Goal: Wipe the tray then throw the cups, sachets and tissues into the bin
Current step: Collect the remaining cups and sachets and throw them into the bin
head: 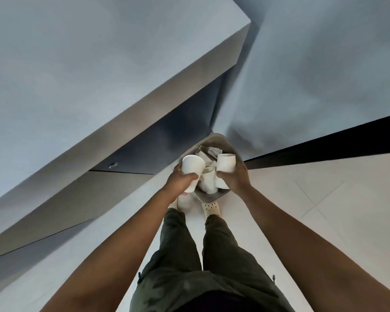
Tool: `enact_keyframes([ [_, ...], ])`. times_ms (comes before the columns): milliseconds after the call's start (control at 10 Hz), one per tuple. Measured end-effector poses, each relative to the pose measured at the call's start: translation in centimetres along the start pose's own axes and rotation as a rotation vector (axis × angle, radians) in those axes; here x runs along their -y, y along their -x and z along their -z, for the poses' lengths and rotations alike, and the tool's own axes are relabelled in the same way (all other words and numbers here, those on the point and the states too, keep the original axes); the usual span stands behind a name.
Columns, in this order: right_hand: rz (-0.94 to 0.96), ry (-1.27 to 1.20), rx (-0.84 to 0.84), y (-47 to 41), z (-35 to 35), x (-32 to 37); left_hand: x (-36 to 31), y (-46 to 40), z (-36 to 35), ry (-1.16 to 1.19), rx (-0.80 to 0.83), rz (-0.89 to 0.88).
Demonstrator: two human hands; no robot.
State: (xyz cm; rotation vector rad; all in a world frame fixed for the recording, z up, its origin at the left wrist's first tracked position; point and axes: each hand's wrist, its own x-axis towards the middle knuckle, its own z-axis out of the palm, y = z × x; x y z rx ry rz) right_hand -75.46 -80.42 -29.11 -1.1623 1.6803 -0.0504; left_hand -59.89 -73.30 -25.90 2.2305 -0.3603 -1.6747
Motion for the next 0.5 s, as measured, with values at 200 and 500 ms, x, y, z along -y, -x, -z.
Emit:
enact_keyframes([
  [200,0.087,0.224,0.043,-2.4,-0.4,-1.2,0.4,-1.7,-3.7,-0.021,-0.147,-0.032],
  [500,0.251,0.351,-0.015,-1.5,-0.2,-3.1,2.3,-0.5,-2.8,-0.232,-0.057,-0.05],
])
